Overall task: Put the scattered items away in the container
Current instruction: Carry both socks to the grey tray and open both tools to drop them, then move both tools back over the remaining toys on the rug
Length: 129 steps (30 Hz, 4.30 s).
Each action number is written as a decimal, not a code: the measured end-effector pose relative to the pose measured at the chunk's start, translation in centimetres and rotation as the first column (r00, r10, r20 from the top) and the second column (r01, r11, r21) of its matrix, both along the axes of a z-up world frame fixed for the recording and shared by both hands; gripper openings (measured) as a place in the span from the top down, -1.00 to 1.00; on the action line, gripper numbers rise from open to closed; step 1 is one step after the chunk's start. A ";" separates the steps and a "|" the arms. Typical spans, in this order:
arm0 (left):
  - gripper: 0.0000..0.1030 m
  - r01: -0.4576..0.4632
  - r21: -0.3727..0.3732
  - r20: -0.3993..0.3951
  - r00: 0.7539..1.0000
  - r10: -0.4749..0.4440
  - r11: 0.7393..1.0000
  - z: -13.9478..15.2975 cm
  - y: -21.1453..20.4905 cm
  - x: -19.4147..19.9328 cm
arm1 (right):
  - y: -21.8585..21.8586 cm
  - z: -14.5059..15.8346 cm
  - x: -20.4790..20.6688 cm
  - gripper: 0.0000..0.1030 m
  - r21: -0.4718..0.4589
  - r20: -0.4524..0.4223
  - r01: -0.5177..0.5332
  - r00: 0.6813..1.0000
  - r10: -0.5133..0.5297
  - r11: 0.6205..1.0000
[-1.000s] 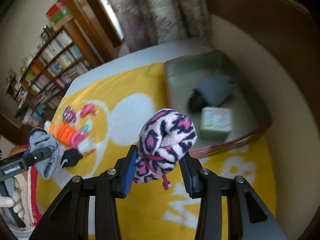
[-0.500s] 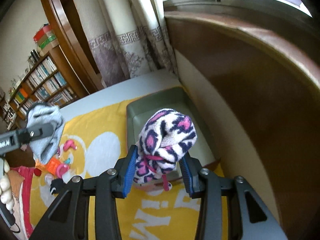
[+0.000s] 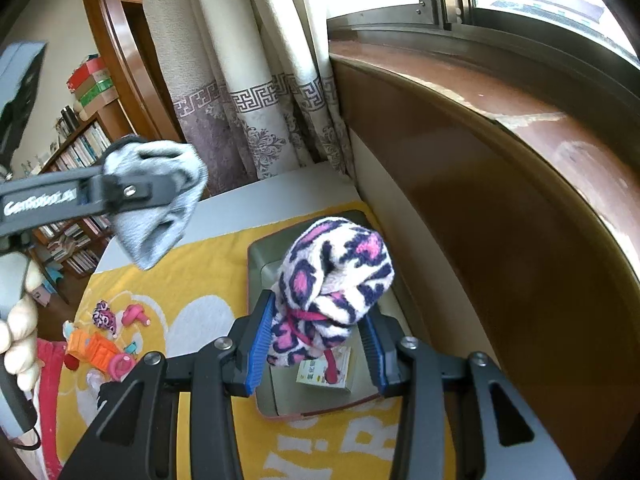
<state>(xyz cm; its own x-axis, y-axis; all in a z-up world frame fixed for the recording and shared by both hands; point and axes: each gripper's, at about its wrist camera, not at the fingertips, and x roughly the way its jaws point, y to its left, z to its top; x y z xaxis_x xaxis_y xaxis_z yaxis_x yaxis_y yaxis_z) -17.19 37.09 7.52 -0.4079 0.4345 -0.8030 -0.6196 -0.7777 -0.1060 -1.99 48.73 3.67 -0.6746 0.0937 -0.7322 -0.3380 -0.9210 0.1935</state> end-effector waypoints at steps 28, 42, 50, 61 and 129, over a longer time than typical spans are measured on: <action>-0.68 0.056 0.014 0.126 0.990 -0.057 0.998 -3.0 3.0 -2.4 | -1.0 -1.0 -1.1 -0.35 -0.007 0.051 0.017 0.999 -0.016 1.000; -1.00 0.084 0.069 0.162 0.982 -0.094 0.994 -2.0 2.9 -2.0 | -0.9 -0.8 0.2 -0.35 -0.021 0.051 0.032 0.998 -0.031 0.999; -1.00 0.104 0.090 0.123 0.986 -0.115 0.990 -0.6 3.0 -1.3 | -0.7 -1.1 1.3 -0.35 -0.035 0.056 0.046 0.997 -0.044 0.998; -1.00 0.035 0.027 0.082 0.996 -0.037 0.999 -0.5 0.8 -0.2 | -0.5 -0.8 2.1 -0.35 -0.043 0.063 0.055 0.997 -0.052 0.998; -1.00 -0.431 0.023 0.084 0.900 0.427 0.902 0.3 -33.9 6.0 | -26.6 6.4 -1.7 -0.39 0.111 0.064 -0.330 0.944 0.325 0.937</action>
<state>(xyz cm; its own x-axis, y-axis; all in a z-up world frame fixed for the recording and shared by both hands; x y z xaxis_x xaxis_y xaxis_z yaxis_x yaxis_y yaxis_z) -11.19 3.16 7.83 -0.5016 0.2634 -0.8240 -0.2159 -0.9605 -0.1757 -3.69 22.12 10.04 -0.6496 -0.0394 -0.7592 -0.0194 -0.9975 0.0683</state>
